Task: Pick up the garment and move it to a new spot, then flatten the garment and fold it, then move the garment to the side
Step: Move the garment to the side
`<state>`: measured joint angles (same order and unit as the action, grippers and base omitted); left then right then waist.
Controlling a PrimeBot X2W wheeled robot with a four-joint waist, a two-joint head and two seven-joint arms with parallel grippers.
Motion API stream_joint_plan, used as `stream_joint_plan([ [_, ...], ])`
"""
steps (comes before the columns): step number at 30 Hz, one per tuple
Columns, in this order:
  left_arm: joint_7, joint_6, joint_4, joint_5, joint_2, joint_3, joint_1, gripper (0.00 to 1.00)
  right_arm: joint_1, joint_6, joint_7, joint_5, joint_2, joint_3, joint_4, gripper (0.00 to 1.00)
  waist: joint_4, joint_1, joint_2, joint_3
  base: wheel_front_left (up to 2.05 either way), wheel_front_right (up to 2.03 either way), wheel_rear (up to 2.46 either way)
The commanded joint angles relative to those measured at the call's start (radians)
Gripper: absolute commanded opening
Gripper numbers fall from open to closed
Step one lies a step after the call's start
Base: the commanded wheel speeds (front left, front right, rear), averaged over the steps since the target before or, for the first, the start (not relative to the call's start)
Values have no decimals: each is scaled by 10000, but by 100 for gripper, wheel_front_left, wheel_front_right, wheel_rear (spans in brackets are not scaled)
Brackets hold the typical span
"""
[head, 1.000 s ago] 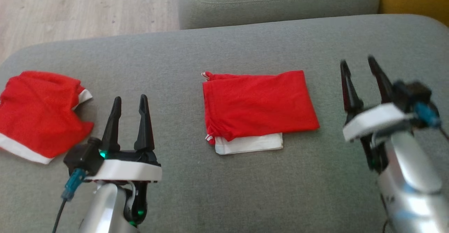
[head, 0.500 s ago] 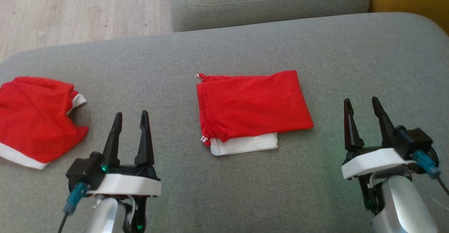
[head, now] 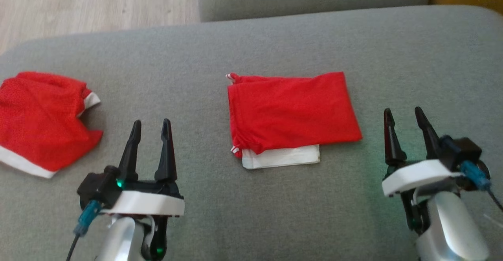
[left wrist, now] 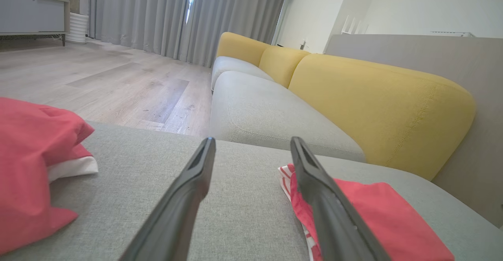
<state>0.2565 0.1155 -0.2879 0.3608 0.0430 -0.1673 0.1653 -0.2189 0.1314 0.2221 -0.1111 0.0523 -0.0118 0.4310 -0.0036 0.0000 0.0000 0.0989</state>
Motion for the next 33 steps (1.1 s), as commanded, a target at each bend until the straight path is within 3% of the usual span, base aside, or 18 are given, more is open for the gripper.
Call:
stream_joint_plan([
  [1, 53, 27, 351, -3, 72, 207, 566, 100, -585, -7, -61, 28, -19, 173, -245, 100, 187, 0, 0, 242, 0, 0, 0],
  [11, 53, 9, 246, 147, 72, -253, 1126, 100, -1748, -7, -1154, -308, -19, 172, 1453, 100, 983, 0, 0, 1036, 0, 0, 0],
  [16, 53, -30, 203, 203, 72, -413, 1281, 100, -2468, -7, -1658, -750, -20, -48, 2861, 100, 1357, 0, 0, 1260, 0, 0, 0],
  [23, 53, -82, 194, 322, 72, -539, 1326, 100, -3026, -7, -1910, -385, -20, 130, 4613, 100, 1613, 0, 0, 1312, 0, 0, 0],
  [24, 53, -89, 183, 330, 72, -549, 1318, 100, -3048, -7, -1890, -321, -20, 161, 4751, 56, 1622, 0, 0, 1281, 0, 0, 0],
  [25, 53, -97, 171, 334, 72, -559, 1303, 100, -3069, -7, -1836, -239, -20, 203, 4858, 5, 1624, 0, 0, 1243, 0, 0, 0],
  [26, 53, -106, 158, 339, 72, -566, 1284, 100, -3086, -7, -1749, -153, -20, 244, 4937, 0, 1618, 0, 0, 1205, 0, 0, 0],
  [33, 53, -114, 102, 351, 72, -561, 1151, 100, -3260, -7, -1178, 645, -15, 212, 5135, 0, 1388, 0, 0, 853, 0, 0, 0],
])
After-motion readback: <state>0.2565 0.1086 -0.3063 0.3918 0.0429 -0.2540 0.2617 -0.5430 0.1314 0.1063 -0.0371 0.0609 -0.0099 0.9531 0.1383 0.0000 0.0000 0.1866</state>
